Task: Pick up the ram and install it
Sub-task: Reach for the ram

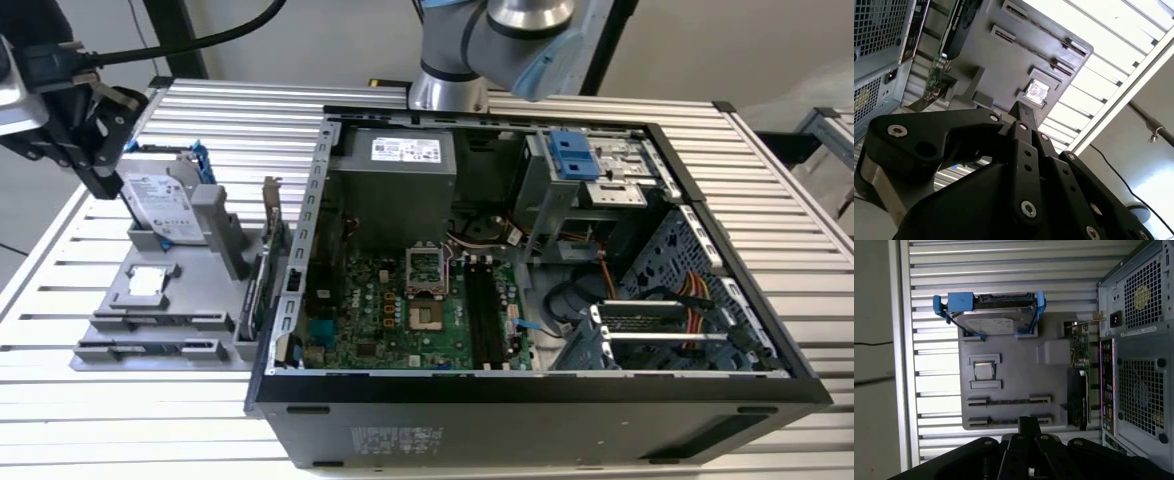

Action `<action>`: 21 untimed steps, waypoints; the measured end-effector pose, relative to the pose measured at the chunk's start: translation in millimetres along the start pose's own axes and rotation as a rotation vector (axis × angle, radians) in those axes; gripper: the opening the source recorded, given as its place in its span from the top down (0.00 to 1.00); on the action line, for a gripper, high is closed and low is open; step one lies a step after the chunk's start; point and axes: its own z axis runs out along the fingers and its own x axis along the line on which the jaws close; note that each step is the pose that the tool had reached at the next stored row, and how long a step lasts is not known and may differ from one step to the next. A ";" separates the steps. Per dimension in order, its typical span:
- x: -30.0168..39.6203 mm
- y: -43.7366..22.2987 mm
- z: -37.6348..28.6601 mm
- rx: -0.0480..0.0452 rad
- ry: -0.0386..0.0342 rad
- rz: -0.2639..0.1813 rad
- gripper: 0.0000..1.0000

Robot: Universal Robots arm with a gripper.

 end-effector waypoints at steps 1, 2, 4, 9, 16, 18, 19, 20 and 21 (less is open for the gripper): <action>-0.1 -1.6 0.0 0.0000 0.0000 0.000 1.00; -0.1 -3.1 0.0 0.0000 0.0000 0.000 1.00; -0.3 -5.7 0.0 0.0001 0.0001 0.000 1.00; 0.2 -9.3 0.2 0.0001 0.0001 0.000 1.00; 1.0 -12.4 0.5 0.0001 0.0000 0.000 1.00; 1.1 -12.8 0.6 0.0001 0.0000 0.000 1.00; 1.1 -12.9 0.6 0.0004 0.0000 0.000 1.00; 1.1 -12.9 0.6 0.0008 -0.0001 0.000 1.00; 1.1 -12.9 0.6 0.0009 0.0000 0.000 1.00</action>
